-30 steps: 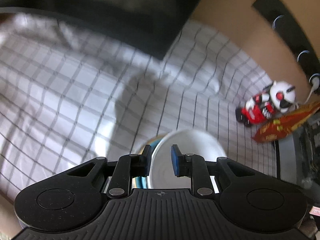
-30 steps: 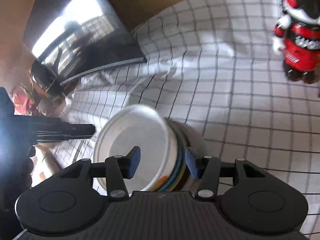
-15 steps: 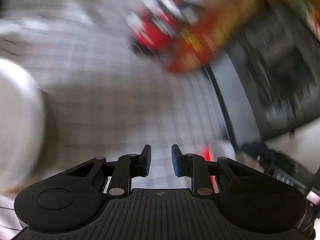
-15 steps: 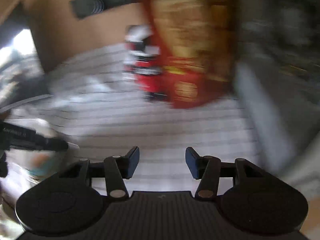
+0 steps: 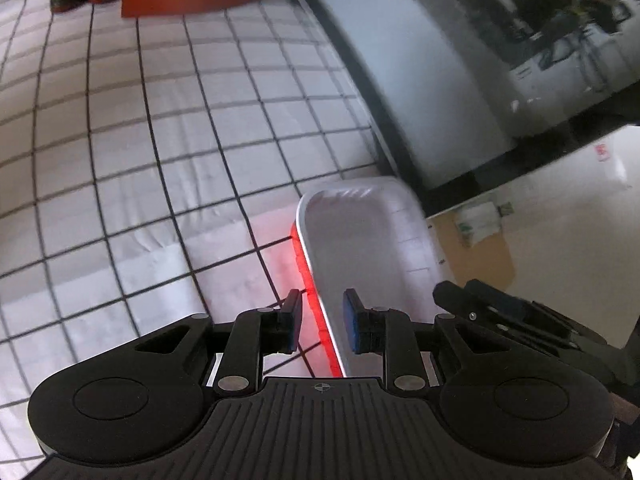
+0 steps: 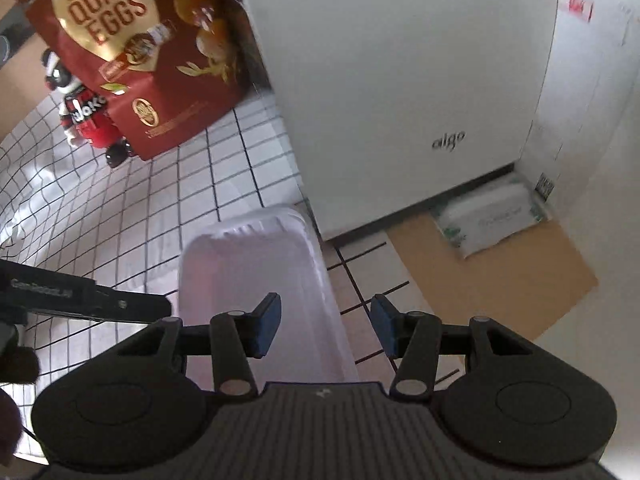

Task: Organize plates and bowls
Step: 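Grasp the white red-rimmed rectangular tray with both grippers, then carry the white tray toward the bowl stack with both grippers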

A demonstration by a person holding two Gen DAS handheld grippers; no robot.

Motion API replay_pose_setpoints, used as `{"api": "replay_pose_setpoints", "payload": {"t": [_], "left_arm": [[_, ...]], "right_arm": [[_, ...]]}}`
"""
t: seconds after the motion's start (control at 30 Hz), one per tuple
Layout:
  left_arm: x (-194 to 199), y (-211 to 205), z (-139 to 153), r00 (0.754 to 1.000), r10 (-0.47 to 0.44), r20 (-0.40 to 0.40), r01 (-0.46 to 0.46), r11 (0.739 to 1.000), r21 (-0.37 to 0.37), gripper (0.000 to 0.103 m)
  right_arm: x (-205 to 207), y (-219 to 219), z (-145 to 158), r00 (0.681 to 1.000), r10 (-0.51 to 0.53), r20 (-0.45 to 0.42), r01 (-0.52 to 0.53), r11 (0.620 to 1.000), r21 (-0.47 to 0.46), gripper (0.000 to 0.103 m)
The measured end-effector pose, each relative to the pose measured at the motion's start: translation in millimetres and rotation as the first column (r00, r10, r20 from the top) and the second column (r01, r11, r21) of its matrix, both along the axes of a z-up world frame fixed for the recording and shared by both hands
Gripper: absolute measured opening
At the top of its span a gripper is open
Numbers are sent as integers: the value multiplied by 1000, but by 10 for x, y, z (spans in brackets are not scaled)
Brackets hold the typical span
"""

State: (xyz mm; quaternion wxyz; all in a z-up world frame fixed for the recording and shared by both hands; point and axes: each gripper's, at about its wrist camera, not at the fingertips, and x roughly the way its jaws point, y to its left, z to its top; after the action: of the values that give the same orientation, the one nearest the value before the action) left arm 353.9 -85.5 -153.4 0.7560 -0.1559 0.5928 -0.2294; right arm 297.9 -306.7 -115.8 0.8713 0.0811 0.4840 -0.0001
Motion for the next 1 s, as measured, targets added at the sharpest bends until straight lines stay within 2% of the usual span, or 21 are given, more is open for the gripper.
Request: {"api": "replay_pose_setpoints", "payload": {"t": [0.07,0.17,0.2,0.27,0.47,0.6,0.73,0.9,1.0], "left_arm": [[8,-43,-70,1000,2,-24,-2,1000,14,25],[45,-67,-158,999,-13,-49,13,1000,-6,25],[51,-68,-183,998,-24,-51,23,1000,-12,31],[52,-26,-203,999,-28,-40,28,1000,6,32],[-45,569,-126,994,104,-25,-103,994,28,28],[-278,1149,-8,973,231,0,-230,970,79,28],[-543,1585,79,945,325,32,-326,936,136,27],[-715,1961,65,904,426,23,-424,890,166,26],[-785,2064,22,885,466,7,-461,872,164,25]], "right_arm": [[81,0,-102,1000,14,-18,-14,1000,18,51],[171,41,-234,997,41,-64,-35,996,85,43],[174,57,-249,996,49,-71,-42,994,101,40],[189,117,-263,994,75,-73,-65,989,132,39],[267,454,-208,977,199,-80,-172,950,262,39],[303,979,-199,935,346,-74,-309,901,303,39],[308,1579,-258,871,486,-79,-436,835,335,39],[270,2044,-309,800,594,-88,-537,773,338,39],[225,2169,-304,777,622,-94,-565,757,328,39]]}}
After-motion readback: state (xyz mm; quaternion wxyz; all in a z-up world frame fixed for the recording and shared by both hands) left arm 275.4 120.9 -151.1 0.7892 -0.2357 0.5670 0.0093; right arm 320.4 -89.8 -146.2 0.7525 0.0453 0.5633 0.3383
